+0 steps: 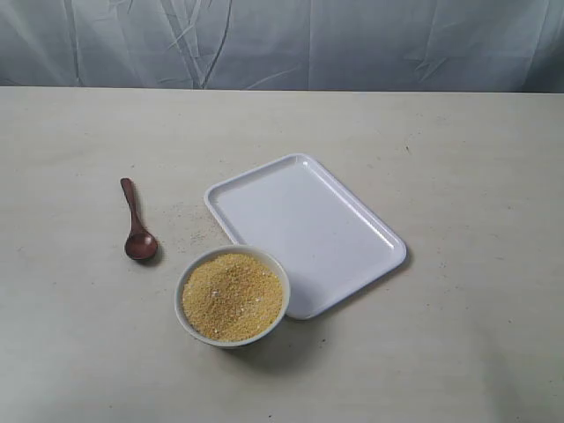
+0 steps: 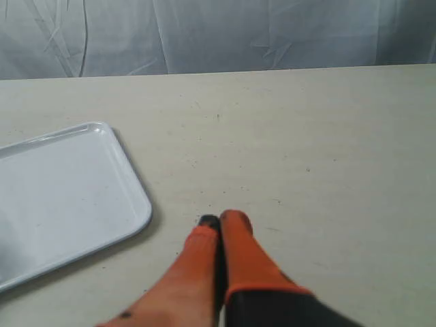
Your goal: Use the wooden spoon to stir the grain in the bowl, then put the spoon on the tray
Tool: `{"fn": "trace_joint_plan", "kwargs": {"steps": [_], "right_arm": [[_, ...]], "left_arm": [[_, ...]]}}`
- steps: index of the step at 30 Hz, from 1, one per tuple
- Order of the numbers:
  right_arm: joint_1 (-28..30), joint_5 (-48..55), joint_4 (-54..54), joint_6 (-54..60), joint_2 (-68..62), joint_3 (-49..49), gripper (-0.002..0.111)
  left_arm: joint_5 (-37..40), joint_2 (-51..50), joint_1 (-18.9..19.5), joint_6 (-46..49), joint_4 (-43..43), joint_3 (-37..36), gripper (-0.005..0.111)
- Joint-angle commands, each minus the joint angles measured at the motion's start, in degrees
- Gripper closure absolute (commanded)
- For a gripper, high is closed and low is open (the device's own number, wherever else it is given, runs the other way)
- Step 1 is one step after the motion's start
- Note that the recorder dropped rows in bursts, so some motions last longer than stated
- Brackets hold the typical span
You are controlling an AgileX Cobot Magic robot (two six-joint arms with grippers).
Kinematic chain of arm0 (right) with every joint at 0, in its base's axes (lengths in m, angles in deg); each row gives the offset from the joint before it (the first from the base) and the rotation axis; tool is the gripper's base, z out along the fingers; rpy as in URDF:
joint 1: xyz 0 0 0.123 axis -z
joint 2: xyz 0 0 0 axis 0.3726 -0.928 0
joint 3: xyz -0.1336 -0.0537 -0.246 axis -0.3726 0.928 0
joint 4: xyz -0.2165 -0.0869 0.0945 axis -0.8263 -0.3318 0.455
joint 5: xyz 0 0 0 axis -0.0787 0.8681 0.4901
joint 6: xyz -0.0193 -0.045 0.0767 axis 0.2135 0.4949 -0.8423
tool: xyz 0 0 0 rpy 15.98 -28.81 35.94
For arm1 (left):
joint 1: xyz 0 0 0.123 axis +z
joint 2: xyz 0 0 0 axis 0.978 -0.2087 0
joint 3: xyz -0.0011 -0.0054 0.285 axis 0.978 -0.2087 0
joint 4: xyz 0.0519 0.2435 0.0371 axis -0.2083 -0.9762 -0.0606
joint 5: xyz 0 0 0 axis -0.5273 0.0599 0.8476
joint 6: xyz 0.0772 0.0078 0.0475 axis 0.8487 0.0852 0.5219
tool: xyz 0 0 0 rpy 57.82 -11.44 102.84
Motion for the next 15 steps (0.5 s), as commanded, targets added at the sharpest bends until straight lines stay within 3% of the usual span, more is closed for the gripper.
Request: {"fn": "trace_joint_plan", "kwargs": {"steps": [1, 8, 15], "right_arm": [[0.3, -0.8, 0.1, 0.0, 0.4, 0.3, 0.108], [0.3, -0.8, 0.1, 0.0, 0.4, 0.3, 0.108], [0.3, -0.8, 0.1, 0.0, 0.4, 0.3, 0.108]], "left_arm": [[-0.3, 0.3, 0.0, 0.0, -0.1, -0.2, 0.107], [-1.1, 0.3, 0.0, 0.0, -1.8, -0.2, 0.107], [-15.8, 0.3, 0.0, 0.0, 3.7, -0.2, 0.107]]}}
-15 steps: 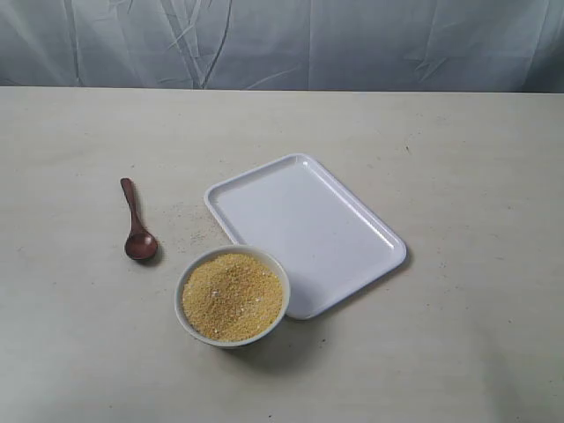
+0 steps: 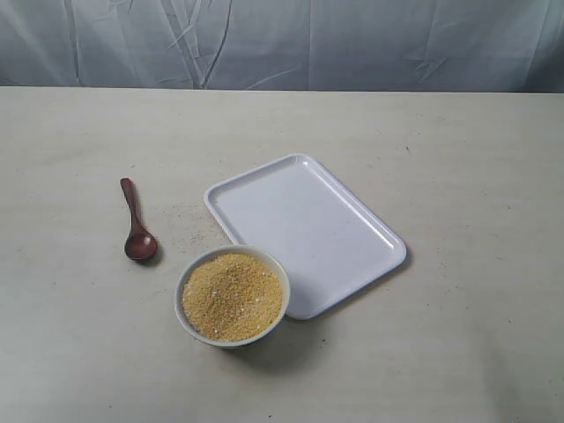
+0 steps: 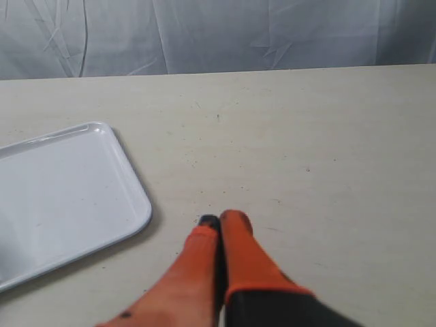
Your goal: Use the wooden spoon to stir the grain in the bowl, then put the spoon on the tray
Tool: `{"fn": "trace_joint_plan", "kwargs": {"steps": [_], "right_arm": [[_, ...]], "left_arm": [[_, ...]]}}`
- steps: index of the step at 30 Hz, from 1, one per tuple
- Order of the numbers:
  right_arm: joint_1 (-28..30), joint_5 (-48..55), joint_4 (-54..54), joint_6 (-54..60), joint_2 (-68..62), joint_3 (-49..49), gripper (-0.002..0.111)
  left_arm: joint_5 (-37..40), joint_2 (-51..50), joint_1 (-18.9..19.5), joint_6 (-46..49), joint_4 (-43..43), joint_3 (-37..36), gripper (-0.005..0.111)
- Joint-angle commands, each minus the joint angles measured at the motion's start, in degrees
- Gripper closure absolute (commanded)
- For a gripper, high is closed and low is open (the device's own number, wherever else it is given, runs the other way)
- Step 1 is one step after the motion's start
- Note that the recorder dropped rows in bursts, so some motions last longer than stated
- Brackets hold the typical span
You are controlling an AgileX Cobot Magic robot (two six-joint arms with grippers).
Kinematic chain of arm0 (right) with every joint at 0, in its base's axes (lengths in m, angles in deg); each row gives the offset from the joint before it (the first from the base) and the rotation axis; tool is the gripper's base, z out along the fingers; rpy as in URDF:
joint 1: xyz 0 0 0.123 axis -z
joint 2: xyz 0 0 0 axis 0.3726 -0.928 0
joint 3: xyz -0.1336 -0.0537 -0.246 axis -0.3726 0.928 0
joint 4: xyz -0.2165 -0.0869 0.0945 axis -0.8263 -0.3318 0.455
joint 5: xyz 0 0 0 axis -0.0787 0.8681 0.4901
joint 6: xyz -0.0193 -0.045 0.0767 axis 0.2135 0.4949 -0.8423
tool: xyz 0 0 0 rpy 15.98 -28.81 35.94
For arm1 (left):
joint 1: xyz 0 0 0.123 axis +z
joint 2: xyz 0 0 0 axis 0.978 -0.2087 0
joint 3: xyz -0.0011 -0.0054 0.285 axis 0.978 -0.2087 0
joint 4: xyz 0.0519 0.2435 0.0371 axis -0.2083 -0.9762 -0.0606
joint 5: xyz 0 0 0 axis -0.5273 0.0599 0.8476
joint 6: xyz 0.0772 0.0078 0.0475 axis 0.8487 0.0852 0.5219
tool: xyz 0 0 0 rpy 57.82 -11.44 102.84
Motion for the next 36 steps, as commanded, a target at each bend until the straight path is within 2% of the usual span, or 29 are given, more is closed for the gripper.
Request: {"fn": "trace_joint_plan", "kwargs": {"steps": [1, 3, 9, 11, 14, 19, 25, 30, 36], "right_arm": [[0.3, -0.8, 0.1, 0.0, 0.4, 0.3, 0.108], [0.3, -0.8, 0.1, 0.0, 0.4, 0.3, 0.108], [0.3, -0.8, 0.1, 0.0, 0.4, 0.3, 0.108], [0.3, -0.8, 0.1, 0.0, 0.4, 0.3, 0.108], [0.3, -0.8, 0.1, 0.0, 0.4, 0.3, 0.108], [0.3, -0.8, 0.1, 0.0, 0.4, 0.3, 0.108], [0.3, -0.8, 0.1, 0.0, 0.4, 0.3, 0.108], [0.3, -0.8, 0.3, 0.0, 0.4, 0.3, 0.108], [0.3, -0.8, 0.3, 0.0, 0.4, 0.3, 0.108]], "left_arm": [[-9.5, 0.3, 0.0, -0.3, 1.1, -0.2, 0.107], [-12.6, 0.3, 0.0, -0.4, 1.6, -0.2, 0.107], [-14.4, 0.3, 0.0, -0.4, 1.7, -0.2, 0.107], [-12.2, 0.3, 0.0, -0.5, 3.6, 0.0, 0.107], [-6.0, -2.2, 0.0, -0.4, 3.5, 4.4, 0.107], [8.2, -15.3, 0.0, -0.1, -3.2, 15.5, 0.107], [20.8, -39.2, 0.0, -0.1, -3.9, 28.7, 0.107], [20.7, -55.8, 0.0, -0.1, -1.8, 33.5, 0.107], [12.9, -63.3, 0.0, -0.4, 2.4, 33.6, 0.107]]}}
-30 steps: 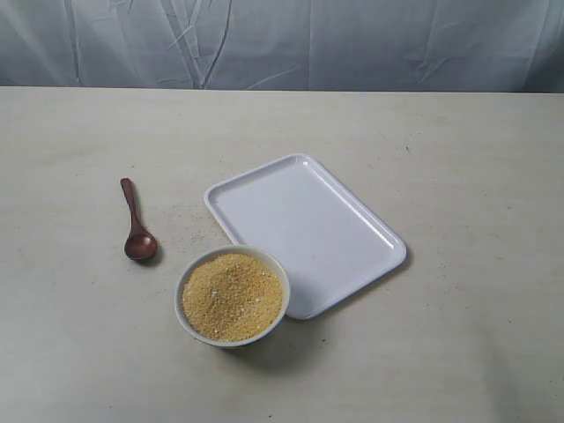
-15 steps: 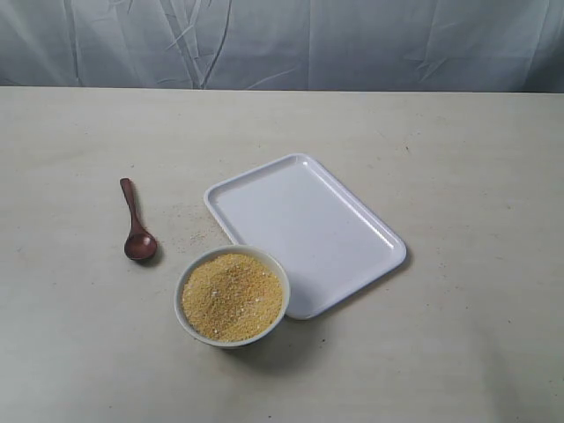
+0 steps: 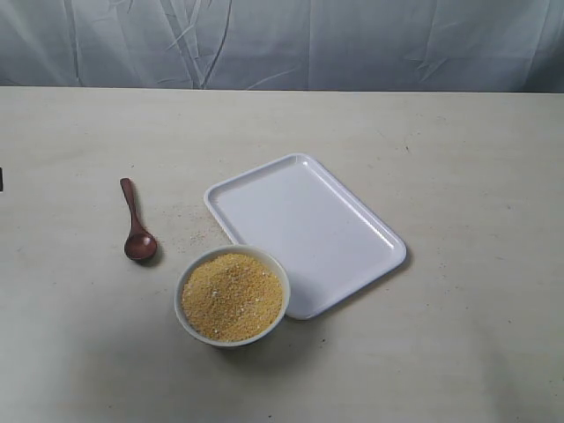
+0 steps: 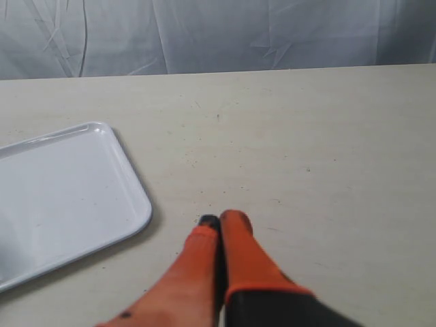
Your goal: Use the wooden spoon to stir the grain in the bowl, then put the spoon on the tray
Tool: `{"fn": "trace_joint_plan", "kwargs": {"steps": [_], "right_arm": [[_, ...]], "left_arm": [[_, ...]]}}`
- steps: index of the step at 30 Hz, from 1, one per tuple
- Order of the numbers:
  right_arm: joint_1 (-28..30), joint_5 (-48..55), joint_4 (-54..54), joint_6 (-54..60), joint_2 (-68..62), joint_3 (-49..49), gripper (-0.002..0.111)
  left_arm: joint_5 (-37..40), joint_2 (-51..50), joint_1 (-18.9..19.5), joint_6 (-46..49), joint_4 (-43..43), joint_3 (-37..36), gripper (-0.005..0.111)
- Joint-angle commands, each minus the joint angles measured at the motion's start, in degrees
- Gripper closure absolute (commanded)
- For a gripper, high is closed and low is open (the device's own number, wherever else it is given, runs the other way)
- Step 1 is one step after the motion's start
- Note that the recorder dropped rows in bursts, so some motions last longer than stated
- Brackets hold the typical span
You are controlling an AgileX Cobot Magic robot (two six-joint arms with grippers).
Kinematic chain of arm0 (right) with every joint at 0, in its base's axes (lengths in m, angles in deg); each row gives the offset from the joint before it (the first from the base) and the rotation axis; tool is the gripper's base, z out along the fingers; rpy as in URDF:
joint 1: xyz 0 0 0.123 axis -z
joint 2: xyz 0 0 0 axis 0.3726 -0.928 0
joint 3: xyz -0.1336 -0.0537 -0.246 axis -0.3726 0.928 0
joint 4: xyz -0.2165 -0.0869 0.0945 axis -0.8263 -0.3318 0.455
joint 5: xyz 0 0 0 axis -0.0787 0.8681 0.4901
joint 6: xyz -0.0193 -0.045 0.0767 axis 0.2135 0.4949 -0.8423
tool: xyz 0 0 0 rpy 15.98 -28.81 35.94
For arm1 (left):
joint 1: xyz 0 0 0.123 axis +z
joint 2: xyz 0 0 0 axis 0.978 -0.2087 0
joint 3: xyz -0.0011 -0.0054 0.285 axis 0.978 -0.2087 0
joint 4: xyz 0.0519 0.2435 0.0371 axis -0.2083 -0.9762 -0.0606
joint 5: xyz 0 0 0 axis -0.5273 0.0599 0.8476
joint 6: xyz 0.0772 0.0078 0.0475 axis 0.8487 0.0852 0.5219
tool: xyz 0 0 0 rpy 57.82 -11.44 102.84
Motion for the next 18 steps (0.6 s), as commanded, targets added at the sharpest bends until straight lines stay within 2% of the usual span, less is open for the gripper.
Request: {"fn": "trace_joint_plan", "kwargs": {"steps": [1, 6, 9, 12, 18], "right_arm": [[0.3, -0.8, 0.2, 0.0, 0.4, 0.3, 0.108], [0.3, -0.8, 0.2, 0.0, 0.4, 0.3, 0.108], [0.3, -0.8, 0.2, 0.0, 0.4, 0.3, 0.108], [0.3, -0.8, 0.2, 0.0, 0.4, 0.3, 0.108], [0.3, -0.8, 0.2, 0.0, 0.4, 0.3, 0.108]], "left_arm": [[-6.3, -4.3, 0.0, -0.3, 3.8, 0.4, 0.107], [-6.2, -10.6, 0.0, -0.3, 5.8, 1.7, 0.107], [-3.2, -16.5, -0.4, -0.3, 7.4, 6.2, 0.107], [0.6, -22.9, -2.6, -0.3, 8.3, 12.3, 0.107], [4.0, -35.4, -10.2, -5.6, 8.3, 23.2, 0.107]]}}
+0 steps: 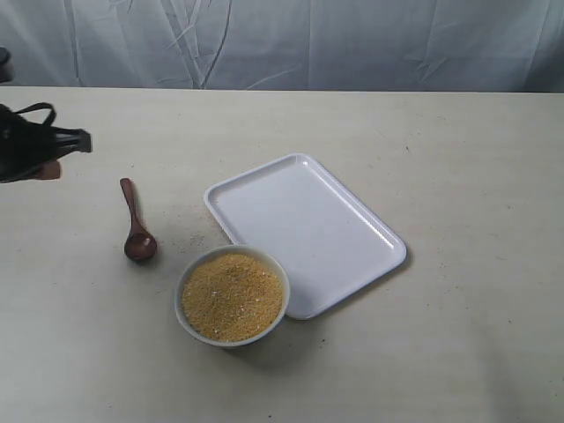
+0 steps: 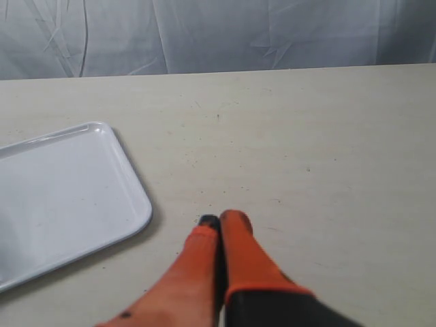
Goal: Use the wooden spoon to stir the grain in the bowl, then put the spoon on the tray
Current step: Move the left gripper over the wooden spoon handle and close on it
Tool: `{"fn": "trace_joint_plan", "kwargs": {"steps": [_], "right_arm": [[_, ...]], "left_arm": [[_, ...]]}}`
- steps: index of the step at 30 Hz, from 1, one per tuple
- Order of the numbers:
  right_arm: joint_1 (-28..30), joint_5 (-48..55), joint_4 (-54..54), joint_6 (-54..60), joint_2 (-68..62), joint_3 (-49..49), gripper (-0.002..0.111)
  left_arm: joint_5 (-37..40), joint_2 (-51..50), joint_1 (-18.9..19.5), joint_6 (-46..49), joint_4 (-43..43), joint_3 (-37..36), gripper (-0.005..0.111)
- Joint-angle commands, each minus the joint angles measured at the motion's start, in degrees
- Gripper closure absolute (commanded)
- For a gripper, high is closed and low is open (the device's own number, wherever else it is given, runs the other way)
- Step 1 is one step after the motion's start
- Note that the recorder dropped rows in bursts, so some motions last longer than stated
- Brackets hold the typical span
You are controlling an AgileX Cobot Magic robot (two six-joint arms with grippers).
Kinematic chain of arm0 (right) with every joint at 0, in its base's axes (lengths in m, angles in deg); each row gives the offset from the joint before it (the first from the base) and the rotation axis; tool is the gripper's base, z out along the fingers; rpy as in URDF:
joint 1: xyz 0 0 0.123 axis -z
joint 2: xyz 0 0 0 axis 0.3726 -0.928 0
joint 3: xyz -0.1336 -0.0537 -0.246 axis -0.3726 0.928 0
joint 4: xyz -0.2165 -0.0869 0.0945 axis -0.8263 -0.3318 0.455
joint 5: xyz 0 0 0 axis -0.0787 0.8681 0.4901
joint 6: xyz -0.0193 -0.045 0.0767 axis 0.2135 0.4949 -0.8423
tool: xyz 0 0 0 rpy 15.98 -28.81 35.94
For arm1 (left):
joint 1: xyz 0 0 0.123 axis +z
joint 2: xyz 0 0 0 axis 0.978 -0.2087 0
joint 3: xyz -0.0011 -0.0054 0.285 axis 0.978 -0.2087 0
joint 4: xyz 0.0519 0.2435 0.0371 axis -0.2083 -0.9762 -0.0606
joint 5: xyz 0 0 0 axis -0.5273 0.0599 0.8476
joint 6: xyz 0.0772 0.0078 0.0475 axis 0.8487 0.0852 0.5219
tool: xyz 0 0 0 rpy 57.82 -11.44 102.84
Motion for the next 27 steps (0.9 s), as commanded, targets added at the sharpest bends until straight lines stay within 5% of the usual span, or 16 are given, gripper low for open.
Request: {"fn": "trace_joint_plan", "kwargs": {"steps": [1, 11, 27], "right_arm": [[0.3, -0.8, 0.1, 0.0, 0.4, 0.3, 0.108], [0.3, -0.8, 0.1, 0.0, 0.4, 0.3, 0.108], [0.3, -0.8, 0.1, 0.0, 0.4, 0.3, 0.108]], "left_arm": [[1.7, -8.4, -5.4, -2.9, 0.7, 7.0, 0.106], [-1.7, -18.5, -7.6, -6.7, 0.1, 11.6, 0.061], [-9.0, -25.8, -6.1, -9.8, -1.7, 11.8, 0.059]]}}
